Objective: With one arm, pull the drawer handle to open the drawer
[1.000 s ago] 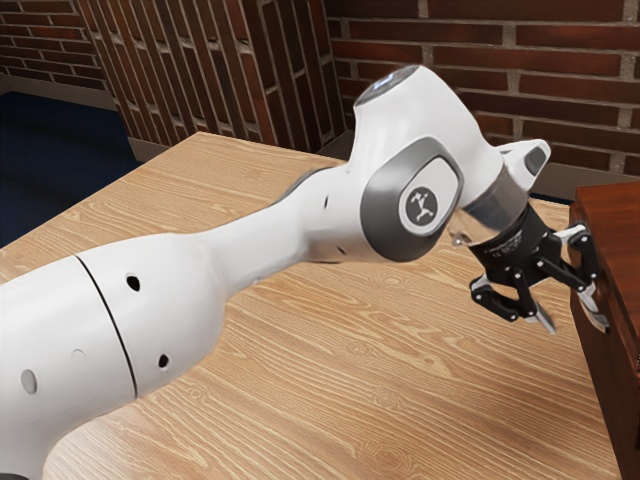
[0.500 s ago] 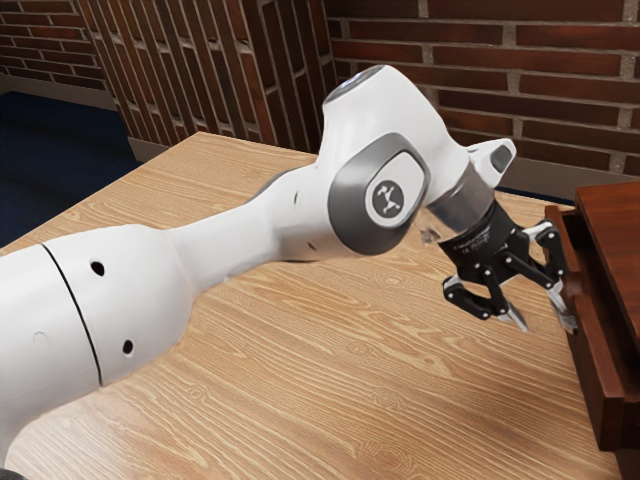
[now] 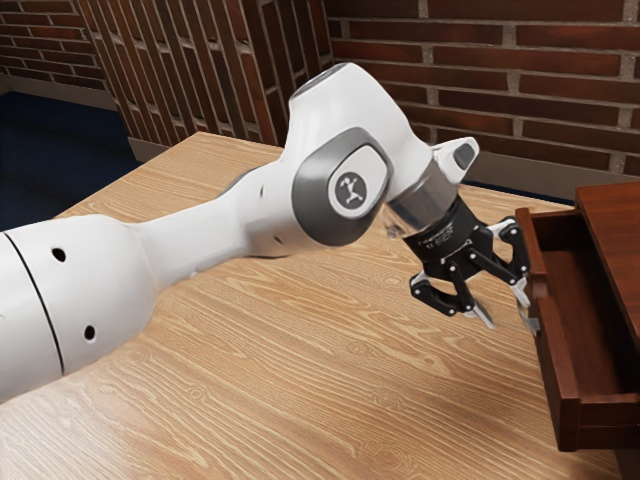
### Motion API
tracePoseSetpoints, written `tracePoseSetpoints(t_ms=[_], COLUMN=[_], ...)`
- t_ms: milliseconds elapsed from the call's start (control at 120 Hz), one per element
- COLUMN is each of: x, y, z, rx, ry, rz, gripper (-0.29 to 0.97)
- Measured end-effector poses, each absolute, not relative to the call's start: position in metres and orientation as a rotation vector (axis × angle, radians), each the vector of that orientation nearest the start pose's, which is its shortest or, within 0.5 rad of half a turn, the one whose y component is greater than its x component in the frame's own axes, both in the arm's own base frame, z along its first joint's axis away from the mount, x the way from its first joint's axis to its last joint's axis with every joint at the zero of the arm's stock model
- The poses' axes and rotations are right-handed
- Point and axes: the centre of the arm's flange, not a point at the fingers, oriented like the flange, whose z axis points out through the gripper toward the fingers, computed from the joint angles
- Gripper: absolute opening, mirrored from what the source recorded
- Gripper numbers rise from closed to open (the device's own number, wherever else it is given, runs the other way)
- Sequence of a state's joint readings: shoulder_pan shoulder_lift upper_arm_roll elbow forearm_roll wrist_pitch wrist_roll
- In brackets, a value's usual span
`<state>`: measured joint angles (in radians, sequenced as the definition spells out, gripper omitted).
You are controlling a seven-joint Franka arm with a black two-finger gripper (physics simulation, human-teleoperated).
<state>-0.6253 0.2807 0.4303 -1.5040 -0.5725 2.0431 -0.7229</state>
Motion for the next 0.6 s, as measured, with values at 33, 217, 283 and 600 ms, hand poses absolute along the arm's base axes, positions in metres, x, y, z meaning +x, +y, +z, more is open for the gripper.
tracePoseSetpoints(t_ms=[33, 217, 283, 600], x=[0.641, 0.638, 0.639, 0.633], y=[-0.191, -0.18, -0.176, -0.16], z=[0.552, 0.555, 0.553, 0.551], rx=[2.476, 2.479, 2.484, 2.517], ry=[0.888, 0.898, 0.907, 0.922], rz=[0.08, 0.077, 0.07, 0.069], gripper=[0.24, 0.24, 0.24, 0.24])
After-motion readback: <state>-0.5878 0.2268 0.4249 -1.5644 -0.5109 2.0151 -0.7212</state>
